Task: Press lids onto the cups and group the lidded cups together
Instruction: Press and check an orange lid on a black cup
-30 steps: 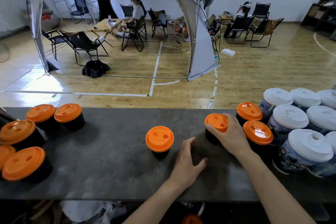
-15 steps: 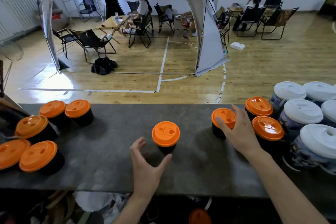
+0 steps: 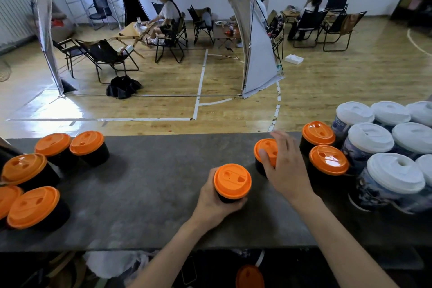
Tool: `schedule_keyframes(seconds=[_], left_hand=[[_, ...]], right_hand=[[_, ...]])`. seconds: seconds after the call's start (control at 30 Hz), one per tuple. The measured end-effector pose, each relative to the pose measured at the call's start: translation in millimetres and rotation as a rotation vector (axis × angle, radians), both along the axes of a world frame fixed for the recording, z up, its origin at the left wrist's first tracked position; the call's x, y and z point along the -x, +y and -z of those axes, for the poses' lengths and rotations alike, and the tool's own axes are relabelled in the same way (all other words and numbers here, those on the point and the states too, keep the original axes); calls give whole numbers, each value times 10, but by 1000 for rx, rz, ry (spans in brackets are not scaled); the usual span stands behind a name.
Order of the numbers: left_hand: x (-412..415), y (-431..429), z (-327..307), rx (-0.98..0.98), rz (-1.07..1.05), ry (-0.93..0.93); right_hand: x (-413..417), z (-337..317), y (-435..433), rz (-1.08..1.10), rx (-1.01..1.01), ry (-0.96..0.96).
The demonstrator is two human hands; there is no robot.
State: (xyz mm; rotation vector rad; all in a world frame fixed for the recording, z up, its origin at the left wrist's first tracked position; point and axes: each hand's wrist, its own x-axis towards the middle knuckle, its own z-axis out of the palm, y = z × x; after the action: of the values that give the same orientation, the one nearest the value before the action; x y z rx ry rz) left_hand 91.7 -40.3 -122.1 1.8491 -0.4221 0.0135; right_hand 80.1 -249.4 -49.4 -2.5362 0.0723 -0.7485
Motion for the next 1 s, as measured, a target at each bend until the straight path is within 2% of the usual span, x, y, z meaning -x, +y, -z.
schedule_keyframes(seconds=[0.03,0.1,0.17,0.27,0.33,0.4,0.57,0.67,0.8,1.0], left_hand=[[25,-12,13,-4,27,3],[62,-20,28,-6,56,10],[73,-16,13,-4,69,13],[68,-7,-20,-21,72,22],[59,-4,-22,-30,75,21],[56,-4,-18,-26,82,19],[71,-8,1,0,91,0],[71,15,7,15,91,10],[45,28,-2,14,102,55],[68,-2,1,33,78,22]], right_hand=[[34,4,74,-54,12,-73],[110,102,265,-168,-110,-77],[178,249,458,-201,-394,18],[225,419,600,-113,-857,167],[243,443,596,-100,-971,195],[248,419,560,-120,-950,192],[228,383,468,-140,-717,194],[228,341,440,-147,-644,219],[191,328,412,-145,-711,295],[295,407,482,-41,-794,254]])
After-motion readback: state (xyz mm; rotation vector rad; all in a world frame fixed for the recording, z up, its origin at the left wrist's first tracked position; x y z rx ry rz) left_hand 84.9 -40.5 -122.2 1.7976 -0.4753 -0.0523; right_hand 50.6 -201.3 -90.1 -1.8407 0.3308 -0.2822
